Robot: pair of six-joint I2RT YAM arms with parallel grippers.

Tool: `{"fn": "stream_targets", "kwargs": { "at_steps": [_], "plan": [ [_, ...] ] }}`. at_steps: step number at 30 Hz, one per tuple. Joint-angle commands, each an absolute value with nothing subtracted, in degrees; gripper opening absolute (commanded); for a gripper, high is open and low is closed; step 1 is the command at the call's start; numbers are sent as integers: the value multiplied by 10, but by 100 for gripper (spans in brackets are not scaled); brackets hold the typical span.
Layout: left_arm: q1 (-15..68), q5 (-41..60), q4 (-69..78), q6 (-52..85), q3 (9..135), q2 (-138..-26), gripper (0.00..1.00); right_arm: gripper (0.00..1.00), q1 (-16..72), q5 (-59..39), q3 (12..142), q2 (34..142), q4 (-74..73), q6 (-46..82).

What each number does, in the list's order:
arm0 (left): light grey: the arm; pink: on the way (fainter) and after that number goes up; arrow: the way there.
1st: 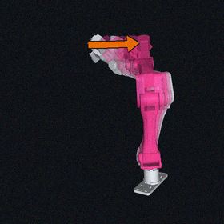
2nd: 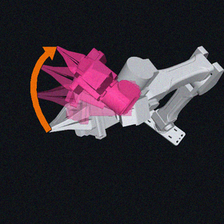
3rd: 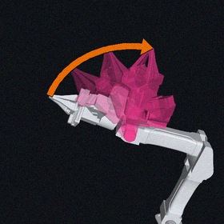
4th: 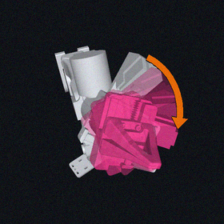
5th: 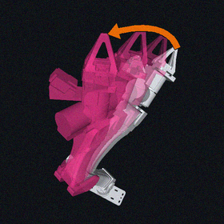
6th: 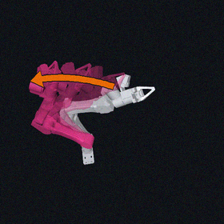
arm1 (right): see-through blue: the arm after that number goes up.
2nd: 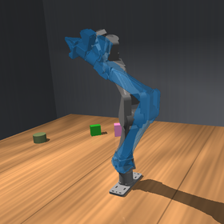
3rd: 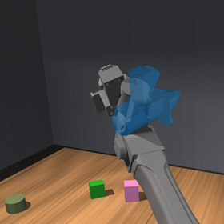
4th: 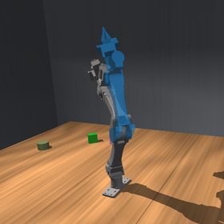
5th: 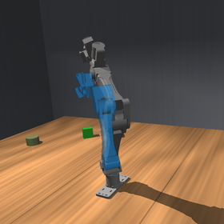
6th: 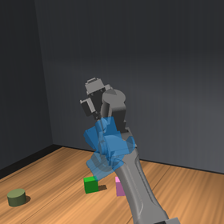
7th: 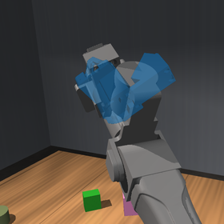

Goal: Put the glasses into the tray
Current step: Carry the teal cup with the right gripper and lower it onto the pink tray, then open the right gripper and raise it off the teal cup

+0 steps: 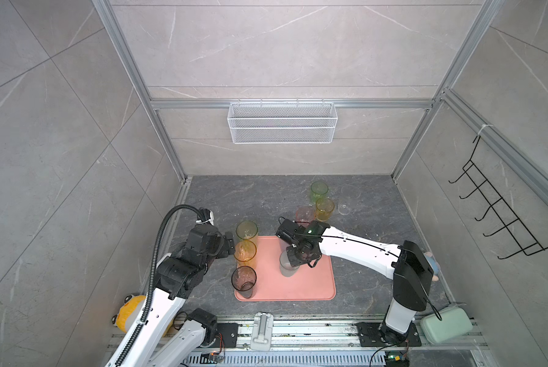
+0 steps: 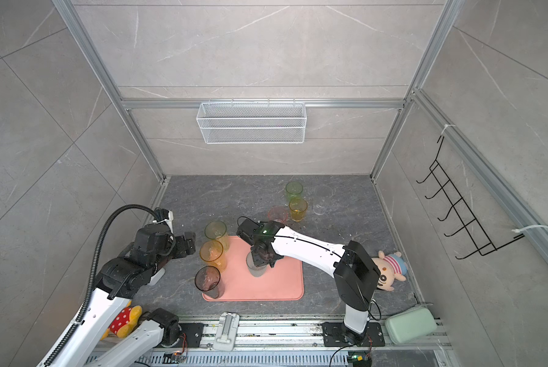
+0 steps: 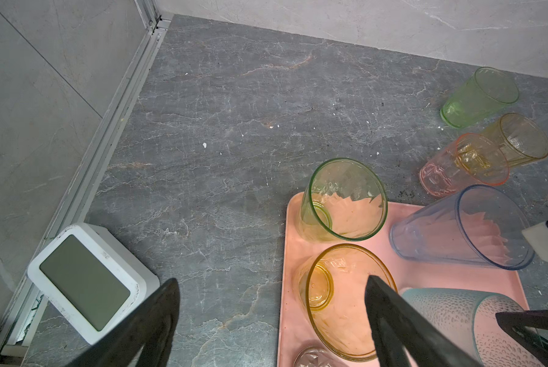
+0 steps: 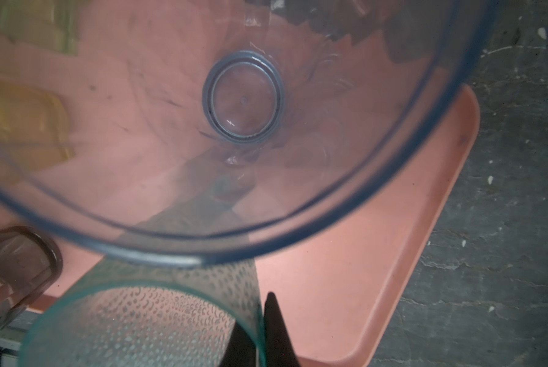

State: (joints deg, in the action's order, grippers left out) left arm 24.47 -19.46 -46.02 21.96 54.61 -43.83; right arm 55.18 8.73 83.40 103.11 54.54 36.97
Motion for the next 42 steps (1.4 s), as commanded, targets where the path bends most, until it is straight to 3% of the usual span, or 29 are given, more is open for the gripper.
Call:
{"fn": "stream_targets", "kwargs": {
  "at_steps": [1,11,29,42],
  "plan": [
    [248,-206,-455,228,543,-434,91,5,556,98,847,1048,554,385],
    [250,-209,-456,228,543,-434,91,25,556,91,854,1054,561,387],
    [256,-217,-458,230,542,-432,91,42,556,122,891,1015,610,381],
    [258,-223,-458,230,543,-426,91,46,556,188,938,948,634,344]
  ]
}}
